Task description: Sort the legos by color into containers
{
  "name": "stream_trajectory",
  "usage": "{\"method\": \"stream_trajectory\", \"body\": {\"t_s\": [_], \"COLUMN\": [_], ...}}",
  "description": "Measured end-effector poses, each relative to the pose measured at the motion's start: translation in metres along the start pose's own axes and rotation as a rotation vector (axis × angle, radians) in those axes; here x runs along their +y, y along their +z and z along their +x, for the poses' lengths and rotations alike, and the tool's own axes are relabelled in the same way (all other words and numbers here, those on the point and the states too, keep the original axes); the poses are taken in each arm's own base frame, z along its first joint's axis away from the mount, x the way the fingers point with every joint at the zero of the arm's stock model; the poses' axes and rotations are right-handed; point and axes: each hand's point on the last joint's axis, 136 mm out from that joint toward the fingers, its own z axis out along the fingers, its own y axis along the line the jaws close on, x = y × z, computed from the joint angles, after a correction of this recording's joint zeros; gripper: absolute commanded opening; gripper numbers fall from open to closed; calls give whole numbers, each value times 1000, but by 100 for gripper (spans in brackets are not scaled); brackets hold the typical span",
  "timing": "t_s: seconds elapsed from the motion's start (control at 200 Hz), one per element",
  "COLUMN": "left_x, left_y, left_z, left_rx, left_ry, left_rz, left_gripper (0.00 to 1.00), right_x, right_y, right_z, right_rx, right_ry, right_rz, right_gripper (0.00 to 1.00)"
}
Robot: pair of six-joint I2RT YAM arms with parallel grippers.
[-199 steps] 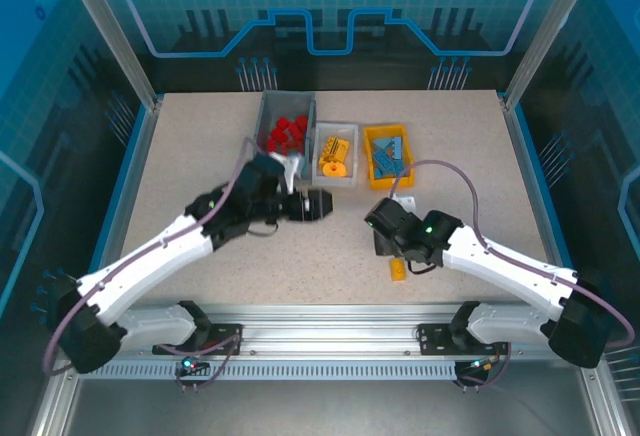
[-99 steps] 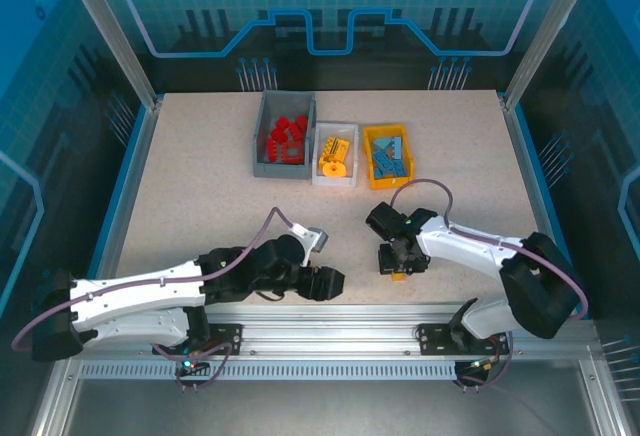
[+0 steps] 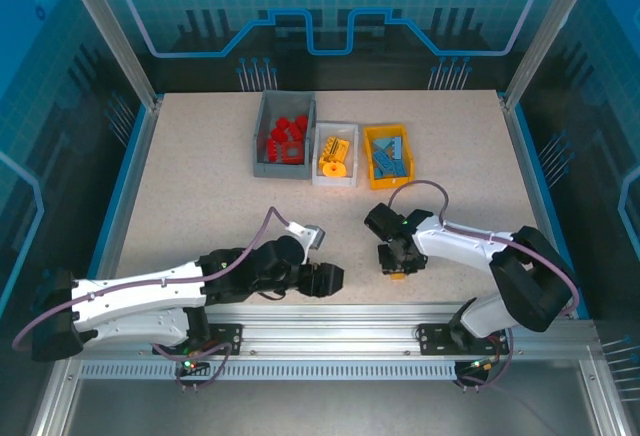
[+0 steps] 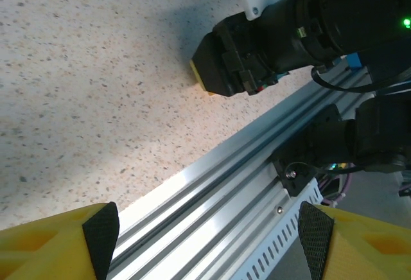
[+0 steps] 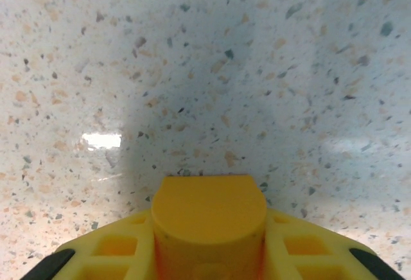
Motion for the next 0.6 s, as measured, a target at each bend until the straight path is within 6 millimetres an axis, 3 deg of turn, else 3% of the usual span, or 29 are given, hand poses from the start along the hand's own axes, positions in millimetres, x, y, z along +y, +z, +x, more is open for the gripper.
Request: {"method": "stream_trajectory", "body": {"t_s": [0.075,0.135,0.285,0.37,0.48,0.6], "left_x": [4,5,9,19,43,69], "left_y": [-6,-14,-44,-59,-64,-54], "left_z": [-9,-25,-92,-130,-168,-184], "left_rx": [-19,-50,-184,-247,-282,-261], "left_ry": [-8,-29,-112,-170,-233,-276], "left_rz": [-36,-53,-76,-93,-136,-171], "left_gripper": [79,79,80,80,80,80], "right_x": [5,17,59,81,100,110], "right_y": [-12,-31,-94,-118,-127,-119], "right_z": [-9,-28,-95,-135,-183,-236], "right_rx": [-31,-88,-267,-343,-384,-397], "right_ry": [-18,-29,-44,-47,-38,-15], "right_rz": [1,-25,-142,-190,-222,-239], "right_gripper": [27,27,26,26,25,25]}}
